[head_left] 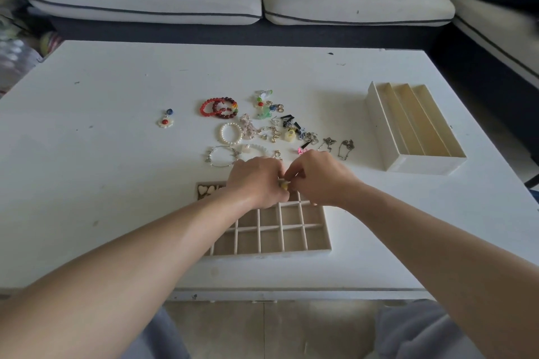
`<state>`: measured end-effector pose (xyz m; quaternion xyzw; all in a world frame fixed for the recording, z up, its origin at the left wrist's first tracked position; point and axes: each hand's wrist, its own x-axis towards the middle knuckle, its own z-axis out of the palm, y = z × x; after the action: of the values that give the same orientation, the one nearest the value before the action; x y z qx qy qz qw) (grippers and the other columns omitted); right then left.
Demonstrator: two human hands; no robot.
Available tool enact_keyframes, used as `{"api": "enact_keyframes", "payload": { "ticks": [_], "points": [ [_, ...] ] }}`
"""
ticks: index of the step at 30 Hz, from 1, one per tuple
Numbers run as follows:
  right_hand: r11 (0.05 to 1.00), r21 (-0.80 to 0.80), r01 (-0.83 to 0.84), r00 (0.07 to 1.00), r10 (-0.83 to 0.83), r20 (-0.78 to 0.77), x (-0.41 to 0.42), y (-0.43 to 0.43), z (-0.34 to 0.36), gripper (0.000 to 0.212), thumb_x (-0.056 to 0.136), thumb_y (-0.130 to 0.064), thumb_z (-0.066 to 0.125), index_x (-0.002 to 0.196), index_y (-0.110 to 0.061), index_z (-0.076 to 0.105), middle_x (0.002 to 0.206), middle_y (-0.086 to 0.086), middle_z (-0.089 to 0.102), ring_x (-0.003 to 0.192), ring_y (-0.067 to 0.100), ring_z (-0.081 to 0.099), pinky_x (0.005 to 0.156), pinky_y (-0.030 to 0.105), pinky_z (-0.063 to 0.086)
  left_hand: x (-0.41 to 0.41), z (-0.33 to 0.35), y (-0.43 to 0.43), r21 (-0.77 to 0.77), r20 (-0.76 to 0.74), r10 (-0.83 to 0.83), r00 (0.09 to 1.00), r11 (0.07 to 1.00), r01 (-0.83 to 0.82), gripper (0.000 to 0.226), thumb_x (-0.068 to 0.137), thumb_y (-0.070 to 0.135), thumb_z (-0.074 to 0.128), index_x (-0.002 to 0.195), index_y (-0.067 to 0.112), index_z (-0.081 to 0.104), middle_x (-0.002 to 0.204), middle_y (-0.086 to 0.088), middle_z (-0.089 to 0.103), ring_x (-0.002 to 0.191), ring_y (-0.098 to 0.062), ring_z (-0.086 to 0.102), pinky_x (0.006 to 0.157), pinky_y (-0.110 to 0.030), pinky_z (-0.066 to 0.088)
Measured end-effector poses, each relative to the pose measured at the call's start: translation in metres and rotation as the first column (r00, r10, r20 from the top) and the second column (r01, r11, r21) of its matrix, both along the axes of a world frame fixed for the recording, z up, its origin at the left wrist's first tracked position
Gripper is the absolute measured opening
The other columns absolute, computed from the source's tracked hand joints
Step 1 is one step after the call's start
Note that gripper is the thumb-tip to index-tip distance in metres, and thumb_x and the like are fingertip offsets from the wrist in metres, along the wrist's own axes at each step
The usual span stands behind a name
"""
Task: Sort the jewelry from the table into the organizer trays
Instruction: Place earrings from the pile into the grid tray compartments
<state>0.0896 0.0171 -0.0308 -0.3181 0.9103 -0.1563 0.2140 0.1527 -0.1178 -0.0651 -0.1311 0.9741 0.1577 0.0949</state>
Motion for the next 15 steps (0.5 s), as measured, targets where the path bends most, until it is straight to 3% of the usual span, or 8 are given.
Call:
{"api": "enact_keyframes", "payload": {
  "ticks": [4, 7, 11, 15],
  "points": [
    [0.989, -0.122, 0.082, 0.997, -0.082, 0.005, -0.010, 0.000, 0.005, 0.035, 0.083, -0.009, 0.049, 0.092, -0.031, 0.075, 0.091, -0.009, 0.073, 0.083, 0.015, 0.066, 0.073, 0.036, 0.059, -0.004, 0.003, 0.000, 0.045, 0.068, 0.003, 0.998, 0.999, -0.006, 0.019, 0.080, 0.039, 0.066, 0.098, 0.035, 0.059, 0.105, 0.014, 0.066, 0.098, -0.016, 0.062, 0.086, -0.035, 0.045],
    [0.969, -0.179, 0.169, 0.985, -0.173, -0.008, -0.023, -0.001, 0.002, 0.035, 0.085, -0.010, 0.046, 0.091, -0.031, 0.073, 0.085, -0.013, 0.075, 0.078, 0.011, 0.065, 0.068, 0.032, 0.056, -0.008, 0.008, -0.008, 0.179, 0.100, 0.018, 0.995, 0.983, -0.036, 0.024, 0.077, 0.043, 0.073, 0.099, 0.035, 0.067, 0.103, 0.016, 0.066, 0.097, -0.011, 0.063, 0.093, -0.037, 0.050],
    [0.933, -0.249, 0.261, 0.960, -0.277, -0.032, -0.045, -0.003, -0.013, 0.032, 0.087, -0.013, 0.048, 0.083, -0.037, 0.069, 0.093, -0.009, 0.074, 0.082, 0.020, 0.070, 0.078, 0.038, 0.059, -0.016, 0.017, -0.023, 0.373, -0.003, 0.117, 0.993, 0.921, -0.107, 0.013, 0.080, 0.038, 0.077, 0.088, 0.029, 0.072, 0.094, 0.015, 0.069, 0.093, -0.009, 0.065, 0.091, -0.036, 0.054],
    [0.913, -0.279, 0.297, 0.943, -0.326, -0.066, -0.061, -0.012, -0.025, 0.035, 0.094, -0.012, 0.047, 0.107, -0.029, 0.074, 0.113, -0.002, 0.072, 0.092, 0.026, 0.069, 0.082, 0.040, 0.058, -0.029, 0.015, -0.039, 0.412, -0.109, 0.233, 0.966, 0.895, -0.170, 0.005, 0.089, 0.024, 0.069, 0.087, 0.027, 0.073, 0.092, 0.012, 0.072, 0.093, -0.011, 0.067, 0.089, -0.034, 0.054]
  ]
}}
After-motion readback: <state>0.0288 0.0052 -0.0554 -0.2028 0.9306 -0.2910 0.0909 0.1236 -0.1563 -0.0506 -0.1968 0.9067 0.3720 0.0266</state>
